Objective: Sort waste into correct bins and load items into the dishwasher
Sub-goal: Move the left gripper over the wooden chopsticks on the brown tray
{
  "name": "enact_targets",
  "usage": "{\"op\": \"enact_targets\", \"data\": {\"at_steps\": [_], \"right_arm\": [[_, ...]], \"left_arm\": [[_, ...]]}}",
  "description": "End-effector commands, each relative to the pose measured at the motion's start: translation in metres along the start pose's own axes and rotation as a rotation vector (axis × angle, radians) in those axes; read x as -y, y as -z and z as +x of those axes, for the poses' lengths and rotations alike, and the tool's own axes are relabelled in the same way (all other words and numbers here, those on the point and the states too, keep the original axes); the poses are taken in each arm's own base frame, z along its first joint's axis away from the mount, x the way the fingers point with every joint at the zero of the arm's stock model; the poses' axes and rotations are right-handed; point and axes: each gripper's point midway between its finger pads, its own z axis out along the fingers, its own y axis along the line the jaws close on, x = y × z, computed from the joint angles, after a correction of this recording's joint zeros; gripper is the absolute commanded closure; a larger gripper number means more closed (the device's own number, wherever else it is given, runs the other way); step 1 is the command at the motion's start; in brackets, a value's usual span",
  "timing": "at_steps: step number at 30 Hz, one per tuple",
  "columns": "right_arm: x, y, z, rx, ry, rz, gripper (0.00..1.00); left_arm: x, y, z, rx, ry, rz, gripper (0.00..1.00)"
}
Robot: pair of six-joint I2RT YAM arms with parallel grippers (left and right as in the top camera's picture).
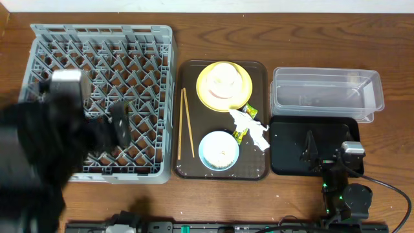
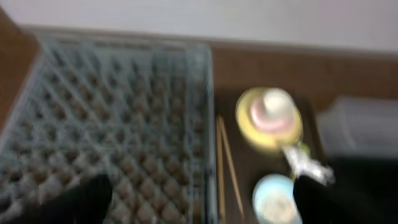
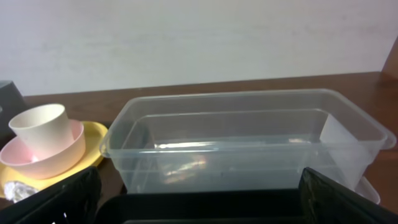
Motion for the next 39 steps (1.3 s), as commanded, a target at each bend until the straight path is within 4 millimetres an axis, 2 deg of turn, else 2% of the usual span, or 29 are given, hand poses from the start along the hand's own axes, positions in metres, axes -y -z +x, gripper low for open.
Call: {"op": "enact_targets", "data": {"at_steps": [1, 5, 7, 9, 10, 13, 14, 18, 23, 27, 30, 35, 39], "right_arm": [[-0.001, 0.000, 0.001, -0.001, -0.007, -0.004, 0.01], [-0.001, 0.000, 0.001, -0.001, -0.007, -0.004, 0.01], [-0.001, 0.000, 0.001, -0.001, -0.007, -0.004, 0.01], [-0.001, 0.000, 0.001, -0.001, -0.007, -0.004, 0.01], [-0.001, 0.000, 0.001, -0.001, -0.007, -0.004, 0.01], [-0.001, 0.000, 0.001, -0.001, -0.007, -0.004, 0.01], [-0.001, 0.000, 0.001, -0.001, -0.007, -0.004, 0.01], [-0.001, 0.000, 0.001, -0.001, -0.007, -0.004, 0.01], [-0.001, 0.000, 0.001, -0.001, -0.007, -0.004, 0.01], [-0.001, 0.000, 0.001, -0.001, -0.007, -0.004, 0.01], [-0.001, 0.000, 0.001, -0.001, -0.007, -0.004, 0.01], [-0.001, 0.000, 0.001, -0.001, -0.007, -0.004, 0.01], [-0.001, 0.000, 0.001, -0.001, -0.007, -0.004, 0.01]], "left_arm": [[0.030, -0.015, -0.021, -0.106, -0.016, 0.155, 0.06], [0.075, -0.031, -0.024, -0.218, 0.060, 0.418, 0.06], [0.086, -0.037, -0.021, -0.268, 0.081, 0.492, 0.06], [0.085, -0.049, -0.018, -0.308, 0.092, 0.485, 0.07], [0.084, -0.055, -0.013, -0.343, 0.102, 0.478, 0.12], [0.080, -0.071, 0.006, -0.459, 0.136, 0.452, 0.43], [0.076, -0.077, 0.016, -0.506, 0.147, 0.424, 0.46], [0.061, -0.101, 0.052, -0.666, 0.175, 0.310, 0.47], [0.048, -0.137, 0.104, -0.809, 0.225, 0.129, 0.54], [0.048, -0.169, 0.147, -0.864, 0.204, 0.023, 0.60], [0.058, -0.191, 0.166, -0.846, 0.155, 0.026, 0.60], [0.083, -0.234, 0.186, -0.738, 0.077, 0.092, 0.62], [0.082, -0.254, 0.191, -0.659, 0.037, 0.061, 0.63]]}}
